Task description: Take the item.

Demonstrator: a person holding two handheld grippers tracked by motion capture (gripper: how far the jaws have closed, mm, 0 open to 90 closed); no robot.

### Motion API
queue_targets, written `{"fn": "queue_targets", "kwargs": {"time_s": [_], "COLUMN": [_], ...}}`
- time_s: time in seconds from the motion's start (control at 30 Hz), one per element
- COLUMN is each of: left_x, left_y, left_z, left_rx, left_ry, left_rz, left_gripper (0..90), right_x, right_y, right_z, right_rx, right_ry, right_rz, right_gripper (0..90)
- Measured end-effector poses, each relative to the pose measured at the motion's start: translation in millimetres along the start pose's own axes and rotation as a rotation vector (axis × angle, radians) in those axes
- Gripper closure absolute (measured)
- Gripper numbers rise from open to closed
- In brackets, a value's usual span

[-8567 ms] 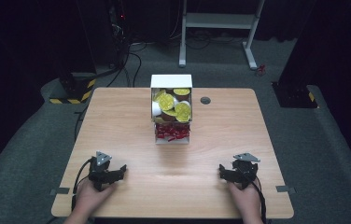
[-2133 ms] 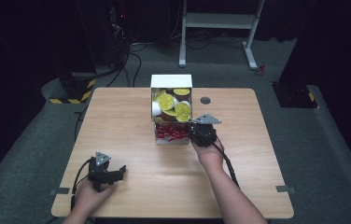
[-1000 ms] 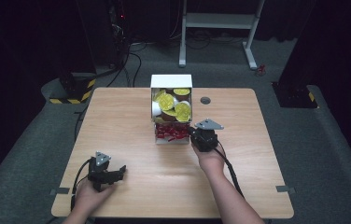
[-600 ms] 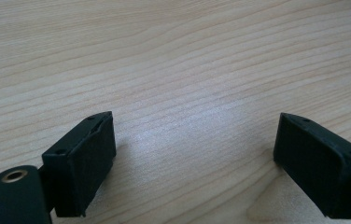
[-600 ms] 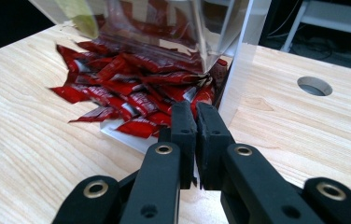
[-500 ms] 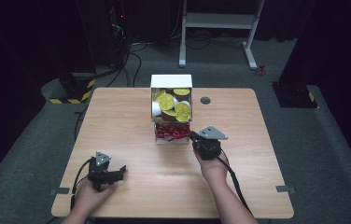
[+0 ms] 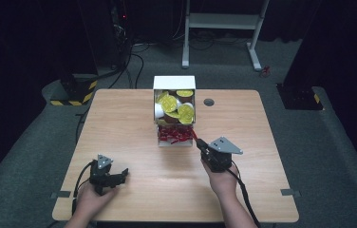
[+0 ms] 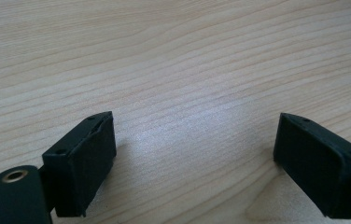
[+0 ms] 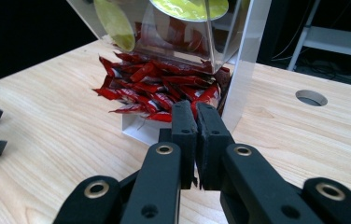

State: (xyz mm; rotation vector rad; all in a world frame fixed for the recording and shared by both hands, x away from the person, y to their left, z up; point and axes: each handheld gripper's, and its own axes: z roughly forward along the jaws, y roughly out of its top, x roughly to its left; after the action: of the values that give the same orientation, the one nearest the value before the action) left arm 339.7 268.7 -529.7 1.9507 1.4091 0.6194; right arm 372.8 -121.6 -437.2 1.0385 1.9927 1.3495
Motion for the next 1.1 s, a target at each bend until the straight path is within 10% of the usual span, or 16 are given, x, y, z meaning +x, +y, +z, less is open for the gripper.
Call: {"fn": "queue_targets", "kwargs": {"time_s": [1.1], "left_x": [0.4], "left_y": [0.0], "left_z": [-0.2], "left_rx": [0.000], "left_ry": [0.000], "left_rz": [0.000], "left_gripper": [13.9], "right_x": [-0.8], "right_y": [-8.5], "right_z": [-13.5], "right_rx": [0.005], "right_ry": [-0.015], "right_rz": [-0.003], "right_gripper": [88.5]}}
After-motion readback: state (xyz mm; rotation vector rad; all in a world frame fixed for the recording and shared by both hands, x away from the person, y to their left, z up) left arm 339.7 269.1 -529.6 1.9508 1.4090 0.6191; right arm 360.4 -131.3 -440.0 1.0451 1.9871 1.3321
